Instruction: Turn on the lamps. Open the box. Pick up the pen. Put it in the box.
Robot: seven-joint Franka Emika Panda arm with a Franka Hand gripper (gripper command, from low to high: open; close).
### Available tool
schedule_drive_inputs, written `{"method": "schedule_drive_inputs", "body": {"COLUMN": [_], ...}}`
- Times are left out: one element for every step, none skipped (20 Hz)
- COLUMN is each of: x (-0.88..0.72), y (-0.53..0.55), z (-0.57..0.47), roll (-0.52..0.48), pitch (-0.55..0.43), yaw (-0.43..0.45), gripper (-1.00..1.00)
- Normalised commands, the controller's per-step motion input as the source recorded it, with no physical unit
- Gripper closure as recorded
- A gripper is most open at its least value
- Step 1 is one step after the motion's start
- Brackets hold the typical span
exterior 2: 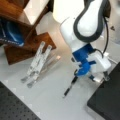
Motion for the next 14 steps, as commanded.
{"method": "schedule_drive_inputs", "body": {"x": [0.06, 0.06, 0.05, 0.05, 0.05, 0.05, 0.05, 0.05, 0.05, 0.05, 0.04, 0.04, 0.04, 0.03], "y": [0.01, 0.01, 0.01, 0.01, 0.01, 0.01, 0.02, 0.02, 0.03, 0.03, 0.03, 0.02, 0.00, -0.04], "z": [-0.04, -0.04, -0.04, -0.04, -0.03, -0.03, -0.03, -0.03, -0.02, -0.02, -0.01, -0.01, -0.02, -0.04], "roll": [0.092, 0.094, 0.093, 0.093, 0.093, 0.096, 0.095, 0.096, 0.097, 0.093, 0.092, 0.088, 0.080, 0.066], "pitch": [-0.066, -0.059, -0.057, -0.057, -0.057, -0.054, -0.051, -0.049, -0.048, -0.047, -0.043, -0.040, -0.038, -0.025], "yaw": [-0.028, -0.022, -0.020, -0.020, -0.020, -0.021, -0.022, -0.023, -0.024, -0.026, -0.027, -0.027, -0.036, -0.051], "gripper": [1.00, 1.00, 1.00, 1.00, 1.00, 1.00, 1.00, 1.00, 1.00, 1.00, 1.00, 1.00, 1.00, 1.00]}}
